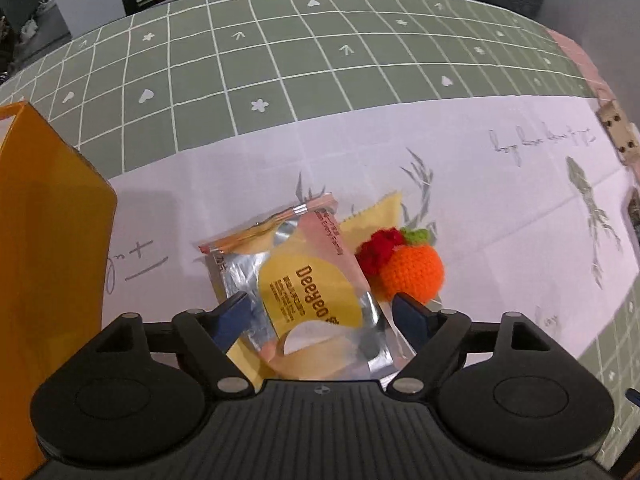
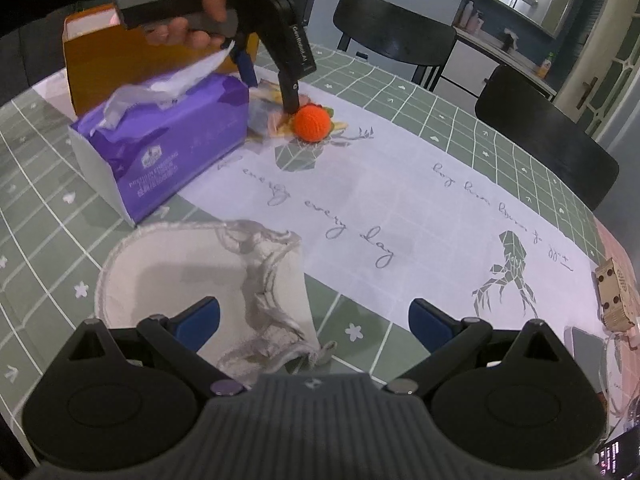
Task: Organize soft objects
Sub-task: 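Grasp the snack packet with the left gripper while the right grasps the white cloth, then lift the snack packet and white cloth and carry both over the orange box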
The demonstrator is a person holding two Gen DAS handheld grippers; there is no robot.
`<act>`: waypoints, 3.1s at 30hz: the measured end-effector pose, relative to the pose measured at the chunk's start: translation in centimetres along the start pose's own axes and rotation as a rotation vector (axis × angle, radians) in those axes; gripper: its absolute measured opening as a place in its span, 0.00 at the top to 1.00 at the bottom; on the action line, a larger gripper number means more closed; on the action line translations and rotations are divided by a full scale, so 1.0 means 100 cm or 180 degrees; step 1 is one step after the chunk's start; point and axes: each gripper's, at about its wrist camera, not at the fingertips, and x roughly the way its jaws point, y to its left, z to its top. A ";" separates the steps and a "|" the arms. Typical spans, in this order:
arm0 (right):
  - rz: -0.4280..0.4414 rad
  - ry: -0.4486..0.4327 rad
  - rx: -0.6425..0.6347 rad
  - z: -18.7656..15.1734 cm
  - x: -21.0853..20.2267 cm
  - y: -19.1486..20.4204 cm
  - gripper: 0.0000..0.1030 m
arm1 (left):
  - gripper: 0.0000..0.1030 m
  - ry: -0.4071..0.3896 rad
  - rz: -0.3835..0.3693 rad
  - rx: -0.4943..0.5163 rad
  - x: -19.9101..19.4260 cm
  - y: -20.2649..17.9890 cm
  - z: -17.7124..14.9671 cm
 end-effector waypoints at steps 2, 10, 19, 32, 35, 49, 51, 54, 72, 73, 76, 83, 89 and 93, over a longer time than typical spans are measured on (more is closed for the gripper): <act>-0.0028 0.0024 -0.0061 -0.002 0.003 0.002 0.04 | 0.08 0.0024 0.0064 -0.0003 0.003 -0.001 0.001; 0.0516 0.0026 0.0626 -0.003 0.020 -0.009 0.07 | 0.07 0.0059 0.0206 0.0103 0.010 -0.004 0.005; 0.0610 0.0050 0.0875 -0.012 0.045 -0.016 0.35 | 0.11 0.0011 0.0137 0.0197 0.009 -0.002 0.003; 0.0601 0.0046 0.0645 -0.008 0.043 -0.009 0.73 | 0.45 -0.0154 -0.0032 0.0211 -0.007 0.002 -0.003; 0.0577 0.0050 0.0610 -0.007 0.043 -0.007 0.74 | 0.58 -0.0195 -0.0032 0.0237 -0.014 0.001 -0.003; 0.0536 0.0039 0.0577 -0.007 0.043 -0.006 0.75 | 0.99 -0.0410 0.0069 0.0381 -0.044 -0.002 -0.012; 0.0525 0.0040 0.0565 -0.007 0.041 -0.005 0.80 | 0.99 -0.0439 0.0080 0.0364 -0.049 0.001 -0.014; 0.0490 0.0037 0.0552 -0.006 0.039 -0.006 0.84 | 1.00 -0.0502 0.0086 0.0331 -0.057 0.006 -0.016; 0.0362 -0.0127 0.0565 0.001 0.019 -0.011 0.85 | 0.30 -0.0653 0.0249 0.0063 -0.078 0.023 -0.024; 0.0368 -0.0126 0.0556 0.001 0.019 -0.011 0.85 | 0.13 -0.0606 0.0215 0.0038 -0.069 0.024 -0.023; 0.0386 -0.0127 0.0535 0.000 0.018 -0.009 0.85 | 0.12 -0.0435 0.0090 -0.0056 -0.046 0.026 -0.022; 0.0462 -0.0131 0.0562 0.000 0.019 -0.012 0.85 | 0.11 -0.0166 0.0234 -0.0059 -0.005 0.024 -0.019; 0.0472 -0.0055 0.0568 -0.003 0.026 -0.013 0.85 | 0.27 -0.0196 0.0306 0.0057 0.001 0.023 -0.020; 0.0471 -0.0010 0.0564 -0.004 0.030 -0.012 0.85 | 0.34 -0.0236 0.0246 0.0085 -0.002 0.028 -0.022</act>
